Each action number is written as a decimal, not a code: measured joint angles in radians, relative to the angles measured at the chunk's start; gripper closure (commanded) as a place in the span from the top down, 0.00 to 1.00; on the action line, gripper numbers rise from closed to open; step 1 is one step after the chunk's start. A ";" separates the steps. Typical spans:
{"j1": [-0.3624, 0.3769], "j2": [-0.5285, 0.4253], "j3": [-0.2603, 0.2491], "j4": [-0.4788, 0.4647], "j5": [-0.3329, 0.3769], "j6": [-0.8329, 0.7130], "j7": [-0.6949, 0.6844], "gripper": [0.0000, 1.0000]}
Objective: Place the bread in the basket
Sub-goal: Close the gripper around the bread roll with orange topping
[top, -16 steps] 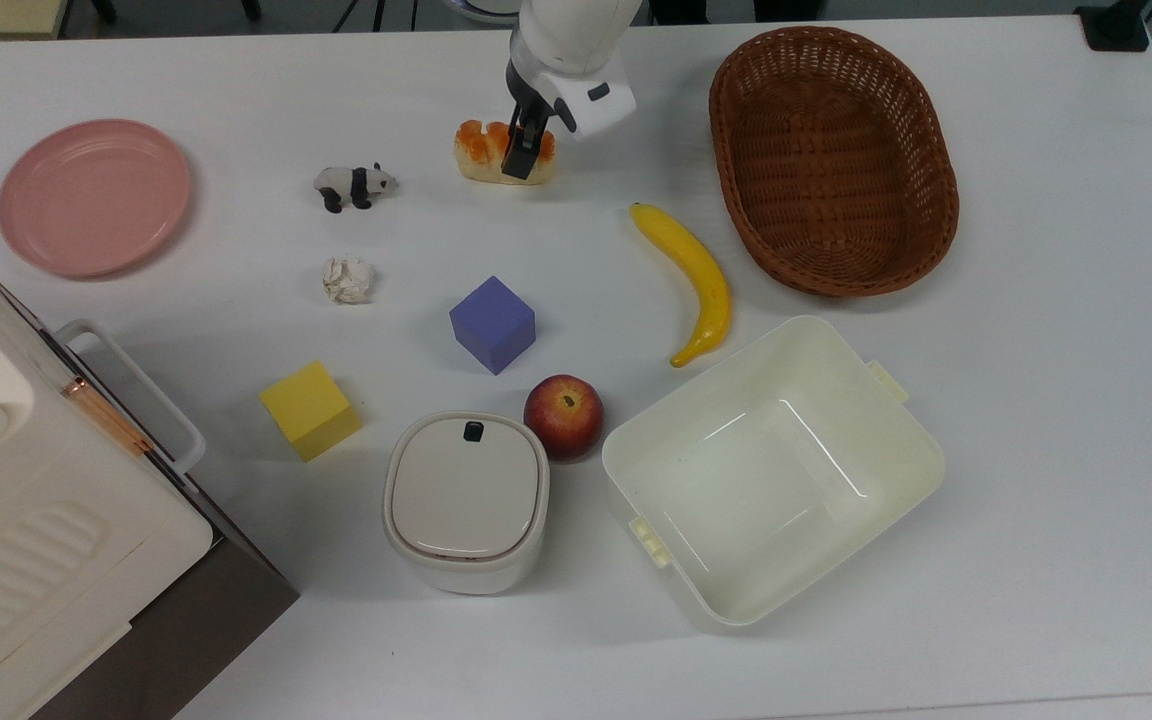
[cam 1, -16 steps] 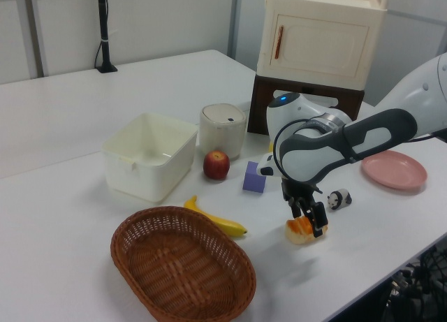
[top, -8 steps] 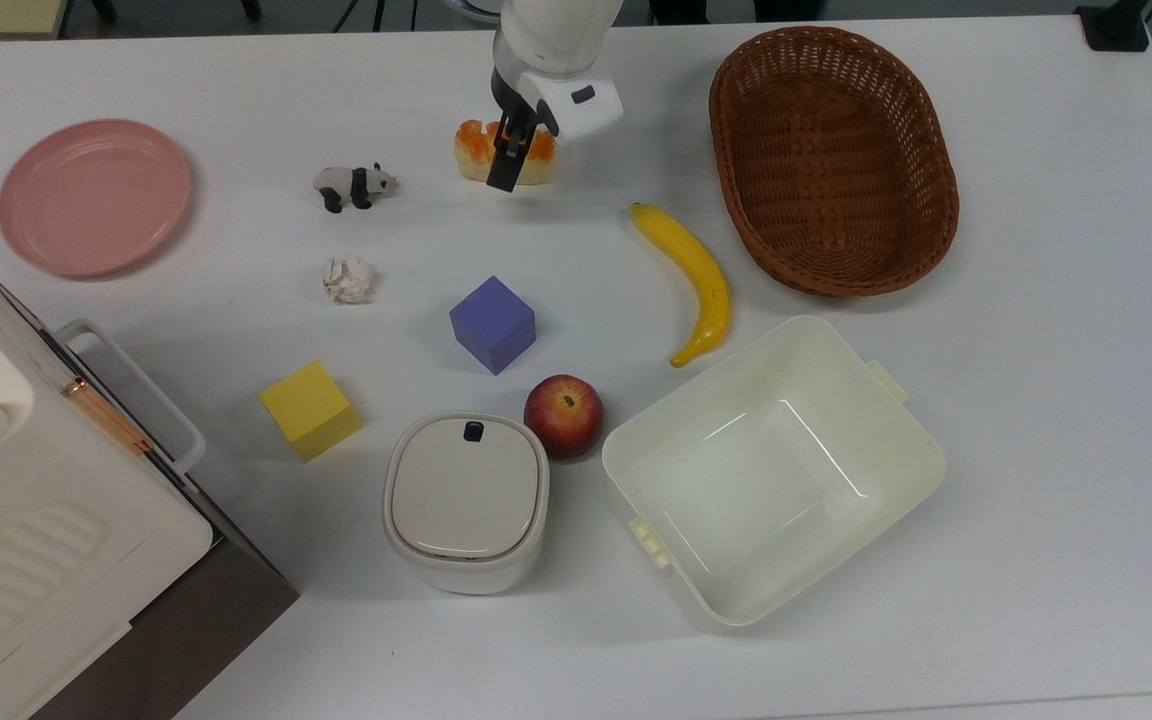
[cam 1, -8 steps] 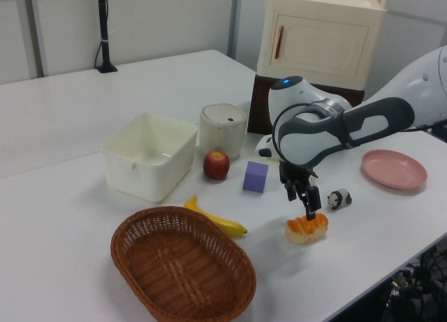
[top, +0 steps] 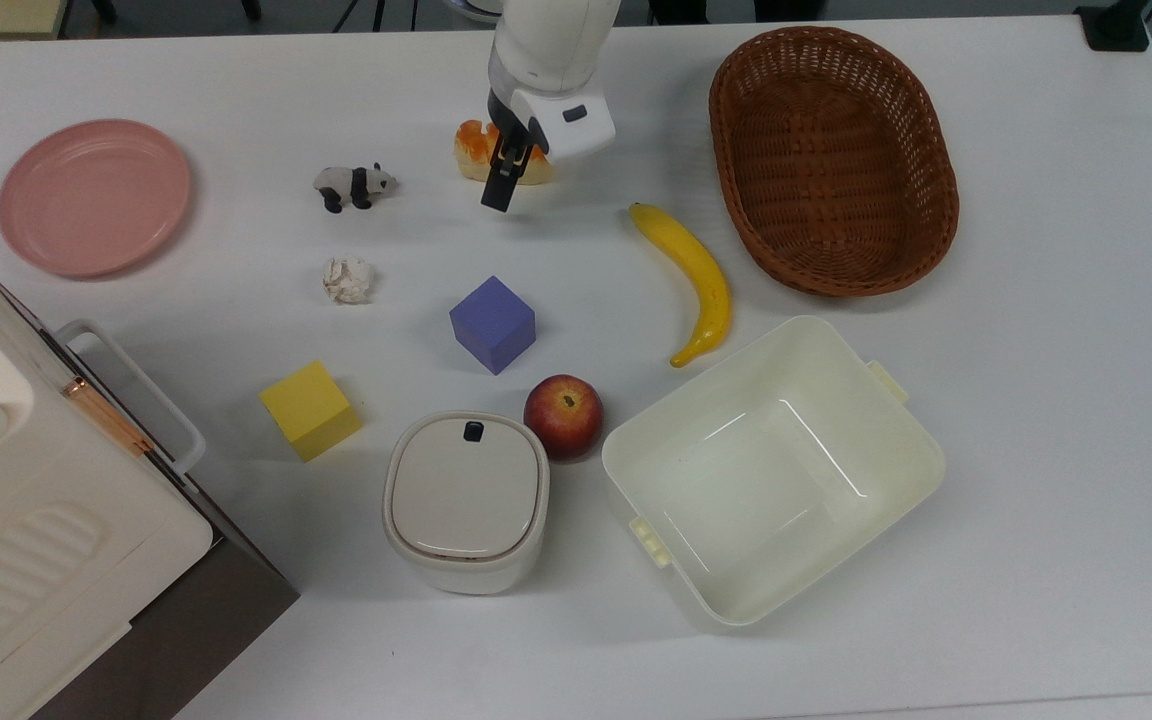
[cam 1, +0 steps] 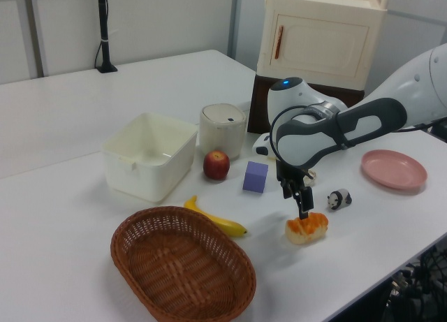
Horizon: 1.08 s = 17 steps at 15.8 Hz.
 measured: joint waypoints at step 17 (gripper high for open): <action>-0.008 -0.043 0.001 -0.049 0.000 0.000 0.001 0.99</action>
